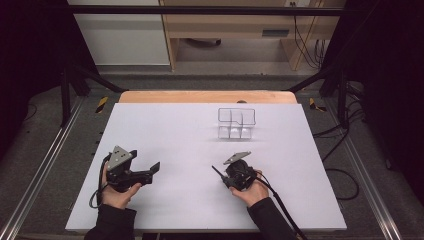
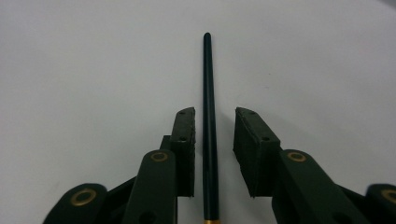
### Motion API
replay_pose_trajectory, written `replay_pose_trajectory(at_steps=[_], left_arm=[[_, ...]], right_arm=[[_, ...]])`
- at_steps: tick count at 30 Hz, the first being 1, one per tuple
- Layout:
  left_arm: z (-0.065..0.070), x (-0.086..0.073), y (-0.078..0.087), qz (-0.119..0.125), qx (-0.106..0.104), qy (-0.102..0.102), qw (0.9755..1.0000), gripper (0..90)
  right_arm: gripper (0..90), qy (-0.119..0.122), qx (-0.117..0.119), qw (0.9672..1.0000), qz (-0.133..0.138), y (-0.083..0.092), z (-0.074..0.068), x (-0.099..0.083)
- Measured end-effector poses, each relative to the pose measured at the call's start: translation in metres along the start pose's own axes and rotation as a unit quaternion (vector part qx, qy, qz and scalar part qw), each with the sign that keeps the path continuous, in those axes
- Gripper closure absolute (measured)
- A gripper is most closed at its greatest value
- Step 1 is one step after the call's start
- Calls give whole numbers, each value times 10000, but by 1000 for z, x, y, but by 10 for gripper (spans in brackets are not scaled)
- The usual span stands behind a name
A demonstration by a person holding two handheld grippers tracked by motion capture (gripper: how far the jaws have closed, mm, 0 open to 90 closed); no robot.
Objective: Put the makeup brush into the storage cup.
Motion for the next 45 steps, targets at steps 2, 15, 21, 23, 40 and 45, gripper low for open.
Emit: replay_pose_trajectory(at_steps=[2, 15, 21, 23, 40, 45], left_arm=[[-1, 0, 0, 10, -2, 24, 10000, 66], [0, -1, -1, -55, -18, 0, 10000, 66], [1, -1, -2, -73, -37, -21, 10000, 66], [1, -1, -2, -79, -44, -30, 10000, 65], [4, 0, -2, -85, -83, -73, 9999, 66], [4, -1, -3, -113, -80, -71, 9999, 66]], right_arm=[[651, -24, 63, 10000, -51, 3, 0, 0], [625, 189, -114, 9969, -753, 18, -1, 17], [640, 166, -57, 9938, -1100, 14, -1, 19], [651, 202, -74, 9926, -1192, 12, -2, 18], [743, 276, -77, 9854, -1681, -2, -1, 13], [777, 196, -135, 9849, -1717, -1, -1, 12]])
Point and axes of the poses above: each handheld gripper's, and its own axes: y roughly backward along the jaws, x roughly out of its top, z roughly to its right, the point moved 4 cm from there along -y, roughly forward along the jaws, and after that the axes turned 11 degrees about -y, right-handed, at the moved point
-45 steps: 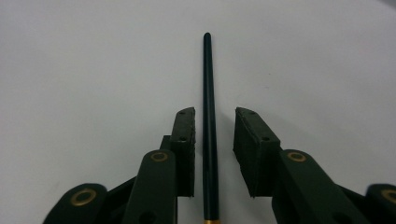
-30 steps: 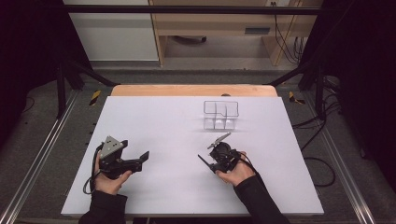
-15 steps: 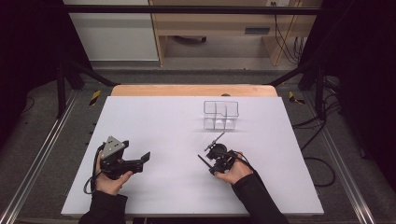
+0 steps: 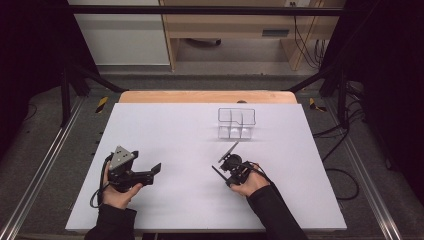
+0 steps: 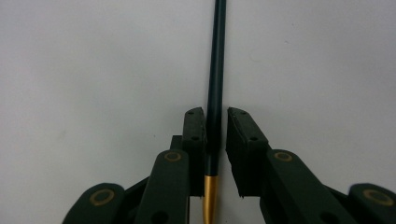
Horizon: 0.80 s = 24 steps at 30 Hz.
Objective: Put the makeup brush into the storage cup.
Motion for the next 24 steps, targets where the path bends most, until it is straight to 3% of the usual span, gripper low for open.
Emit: replay_pose_trajectory(at_steps=[3, 5, 14, 24], left_arm=[[0, 0, -1, -15, -5, -9, 10000, 66], [1, 0, -1, -18, -9, -17, 10000, 66], [1, -1, -1, -27, -19, -24, 10000, 65], [3, 0, -2, -63, -66, -101, 9999, 66]], right_arm=[[794, 98, -74, 9999, -7, -1, 2, 1], [807, -41, -48, 10000, -76, 0, 1, 2], [832, 55, -45, 10000, -68, 0, 3, 3], [833, -19, 240, 9991, 354, 22, 8, 7]])
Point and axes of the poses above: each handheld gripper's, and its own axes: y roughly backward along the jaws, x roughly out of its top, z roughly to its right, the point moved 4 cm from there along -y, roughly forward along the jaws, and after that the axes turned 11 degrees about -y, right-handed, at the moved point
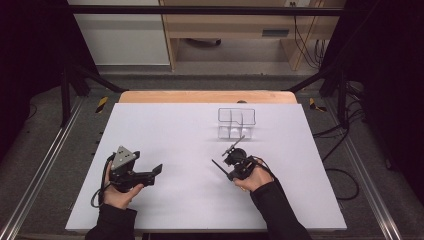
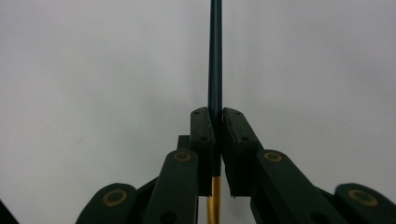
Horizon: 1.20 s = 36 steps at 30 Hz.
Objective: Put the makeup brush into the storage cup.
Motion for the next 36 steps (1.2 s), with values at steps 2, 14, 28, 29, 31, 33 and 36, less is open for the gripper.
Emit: replay_pose_trajectory(at_steps=[2, 14, 28, 29, 31, 33, 36], left_arm=[[2, 1, 0, -4, -22, -51, 10000, 66], [11, 12, 1, -73, -283, -535, 9981, 64], [20, 30, 2, -243, -490, -1452, 9879, 59], [21, 31, 2, -241, -493, -1516, 9869, 59], [22, 32, 0, -259, -519, -1597, 9855, 59], [22, 33, -2, -299, -570, -1706, 9832, 59], [23, 33, -8, -396, -594, -1841, 9803, 56]], right_arm=[[833, 7, 57, 9999, 88, 6, 0, 2], [833, 456, 543, 9965, 432, 29, -7, 16], [833, 818, 946, 9906, 551, 48, -16, 32], [833, 837, 971, 9902, 554, 49, -17, 33], [833, 844, 1013, 9899, 525, 50, -18, 34], [833, 842, 1056, 9897, 474, 50, -17, 34], [834, 838, 1065, 9899, 419, 50, -16, 35]])
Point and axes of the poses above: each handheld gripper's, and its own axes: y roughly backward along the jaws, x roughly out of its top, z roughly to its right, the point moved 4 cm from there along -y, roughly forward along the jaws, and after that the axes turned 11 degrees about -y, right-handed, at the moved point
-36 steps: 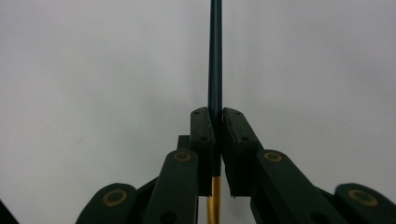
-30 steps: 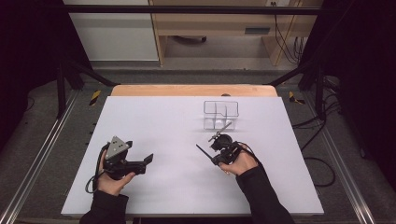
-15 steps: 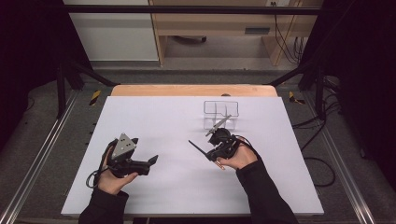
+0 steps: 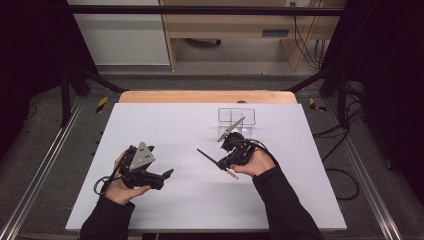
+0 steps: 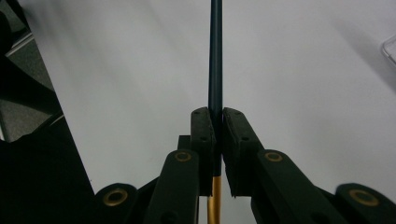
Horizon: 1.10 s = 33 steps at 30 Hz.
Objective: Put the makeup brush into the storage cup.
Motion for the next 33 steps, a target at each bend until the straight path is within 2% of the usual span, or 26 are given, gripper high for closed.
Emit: replay_pose_trajectory(at_steps=[7, 12, 17, 26, 33], left_arm=[[-1, 10, -9, -205, -75, -379, 9990, 54], [1, 24, -9, -138, -114, -656, 9977, 62], [5, 34, -10, -126, -130, -958, 9952, 71], [17, 45, -15, -218, -153, -1539, 9877, 84], [31, 53, -22, -260, -196, -1972, 9798, 91]], right_arm=[[834, 64, 65, 9999, -114, 2, -2, 1], [834, 106, 153, 9998, -63, 6, -4, 5], [834, 75, 242, 9996, -88, 5, -2, 8], [834, 139, 388, 9989, -228, 5, -4, 8], [834, 193, 485, 9984, -232, 7, -8, 10]])
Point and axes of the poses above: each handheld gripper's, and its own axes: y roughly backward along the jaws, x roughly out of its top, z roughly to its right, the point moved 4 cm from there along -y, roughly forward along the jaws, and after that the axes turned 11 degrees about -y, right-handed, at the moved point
